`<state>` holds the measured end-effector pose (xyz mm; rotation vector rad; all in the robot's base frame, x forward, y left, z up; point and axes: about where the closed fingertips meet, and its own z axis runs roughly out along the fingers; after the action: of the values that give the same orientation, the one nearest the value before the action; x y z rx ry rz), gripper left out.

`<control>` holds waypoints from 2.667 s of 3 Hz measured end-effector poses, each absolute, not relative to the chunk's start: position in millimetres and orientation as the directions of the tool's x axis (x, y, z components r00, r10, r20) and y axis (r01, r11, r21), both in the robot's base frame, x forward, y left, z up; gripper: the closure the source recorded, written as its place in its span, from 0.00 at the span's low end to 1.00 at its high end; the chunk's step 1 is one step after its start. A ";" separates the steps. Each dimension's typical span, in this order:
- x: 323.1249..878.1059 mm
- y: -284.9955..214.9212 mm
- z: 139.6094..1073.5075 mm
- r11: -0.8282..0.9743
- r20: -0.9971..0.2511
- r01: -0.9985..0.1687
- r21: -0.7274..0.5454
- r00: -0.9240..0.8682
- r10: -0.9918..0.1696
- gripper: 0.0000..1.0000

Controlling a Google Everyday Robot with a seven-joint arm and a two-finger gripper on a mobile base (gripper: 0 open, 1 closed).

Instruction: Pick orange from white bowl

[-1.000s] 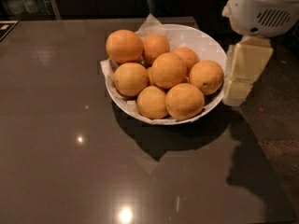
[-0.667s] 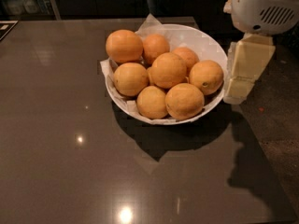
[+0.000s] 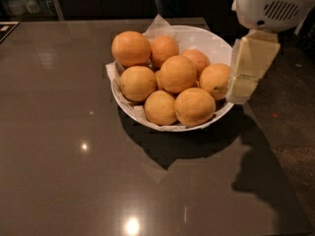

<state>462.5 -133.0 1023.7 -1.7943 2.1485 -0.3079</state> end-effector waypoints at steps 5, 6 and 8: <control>507.3 -81.6 986.6 0.204 -0.138 -0.956 -0.211 -0.177 -0.974 0.19; 512.8 -76.6 982.2 0.194 -0.135 -0.960 -0.201 -0.169 -0.976 0.19; 521.5 -72.8 974.1 0.195 -0.135 -0.964 -0.178 -0.173 -0.976 0.26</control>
Offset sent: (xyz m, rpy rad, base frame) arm 0.0403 0.0255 -0.0317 0.0344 0.1823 -0.0743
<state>521.5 -72.8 974.1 -1.8635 2.2500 -0.0760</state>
